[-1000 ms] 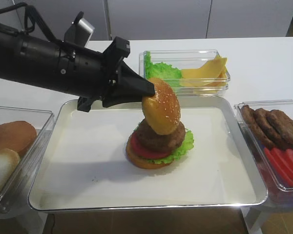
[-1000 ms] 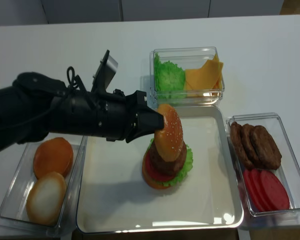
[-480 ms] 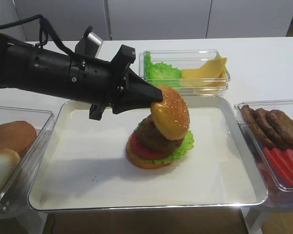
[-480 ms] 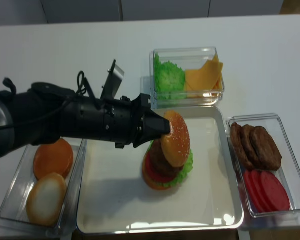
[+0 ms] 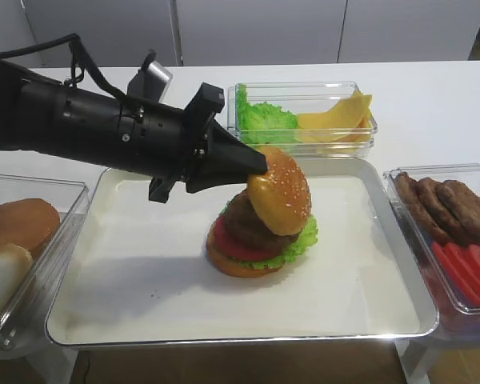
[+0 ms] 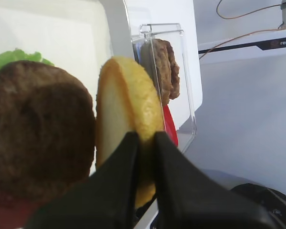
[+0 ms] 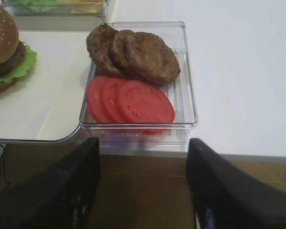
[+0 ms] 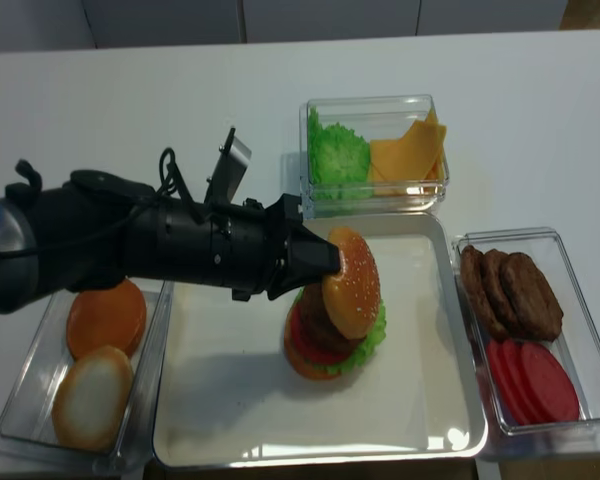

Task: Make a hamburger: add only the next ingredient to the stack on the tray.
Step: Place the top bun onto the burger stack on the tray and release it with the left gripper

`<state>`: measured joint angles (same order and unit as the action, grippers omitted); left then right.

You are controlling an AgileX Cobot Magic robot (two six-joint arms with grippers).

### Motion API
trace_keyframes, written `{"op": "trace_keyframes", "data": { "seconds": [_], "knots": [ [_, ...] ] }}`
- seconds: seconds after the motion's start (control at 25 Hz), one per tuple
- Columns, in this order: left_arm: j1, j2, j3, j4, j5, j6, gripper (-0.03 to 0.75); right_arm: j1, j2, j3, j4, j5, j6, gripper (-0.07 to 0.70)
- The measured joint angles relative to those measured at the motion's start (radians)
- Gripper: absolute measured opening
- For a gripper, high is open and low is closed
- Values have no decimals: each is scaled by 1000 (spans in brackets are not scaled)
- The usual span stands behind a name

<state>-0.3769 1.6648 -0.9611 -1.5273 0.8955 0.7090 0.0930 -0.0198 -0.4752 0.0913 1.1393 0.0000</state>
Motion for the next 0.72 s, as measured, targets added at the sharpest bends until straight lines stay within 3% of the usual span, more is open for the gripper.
{"op": "trace_keyframes", "data": {
  "seconds": [0.72],
  "knots": [
    [15,6,0,-52,54,65,60,0,0,0,0,0,0,449]
  ]
}}
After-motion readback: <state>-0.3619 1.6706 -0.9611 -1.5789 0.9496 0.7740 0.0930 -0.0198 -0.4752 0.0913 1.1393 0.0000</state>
